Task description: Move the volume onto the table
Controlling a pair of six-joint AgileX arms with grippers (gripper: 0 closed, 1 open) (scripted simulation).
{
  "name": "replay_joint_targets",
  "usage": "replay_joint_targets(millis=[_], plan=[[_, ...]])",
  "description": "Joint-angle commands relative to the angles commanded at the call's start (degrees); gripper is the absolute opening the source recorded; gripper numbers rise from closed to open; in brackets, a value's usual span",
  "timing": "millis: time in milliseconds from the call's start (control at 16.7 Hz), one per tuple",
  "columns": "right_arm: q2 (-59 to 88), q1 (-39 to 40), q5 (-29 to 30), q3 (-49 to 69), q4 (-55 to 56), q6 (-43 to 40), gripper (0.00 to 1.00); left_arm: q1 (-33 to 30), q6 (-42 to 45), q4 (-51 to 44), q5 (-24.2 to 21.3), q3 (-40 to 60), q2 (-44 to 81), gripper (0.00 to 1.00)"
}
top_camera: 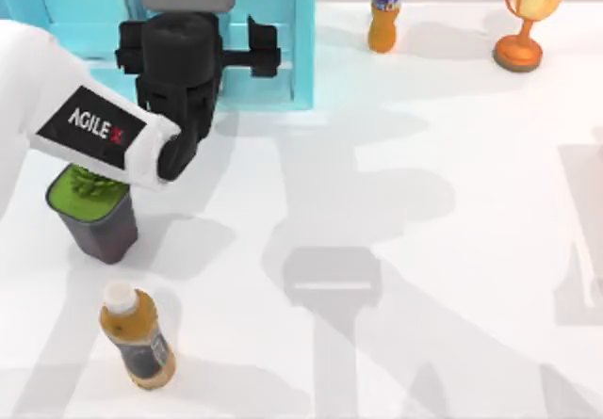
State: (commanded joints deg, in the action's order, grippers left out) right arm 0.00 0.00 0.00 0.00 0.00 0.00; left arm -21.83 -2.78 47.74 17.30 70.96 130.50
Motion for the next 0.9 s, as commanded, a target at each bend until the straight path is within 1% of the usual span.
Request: replay_joint_targets(millis=[180,420,900], plan=[[0.00,0.00,0.00,0.00,0.00,0.00,1.00,0.86,0.14,-0.19,-0.79,2.43,2.36,1.00],[0.00,0.00,0.00,0.00,0.00,0.00,1.00,0.89,0.15,-0.18,-0.81,2.47,2.41,1.00],[0.00,0.00,0.00,0.00,0.00,0.00,1.00,0.89,0.15,-0.18,-0.81,2.47,2.41,0.40]])
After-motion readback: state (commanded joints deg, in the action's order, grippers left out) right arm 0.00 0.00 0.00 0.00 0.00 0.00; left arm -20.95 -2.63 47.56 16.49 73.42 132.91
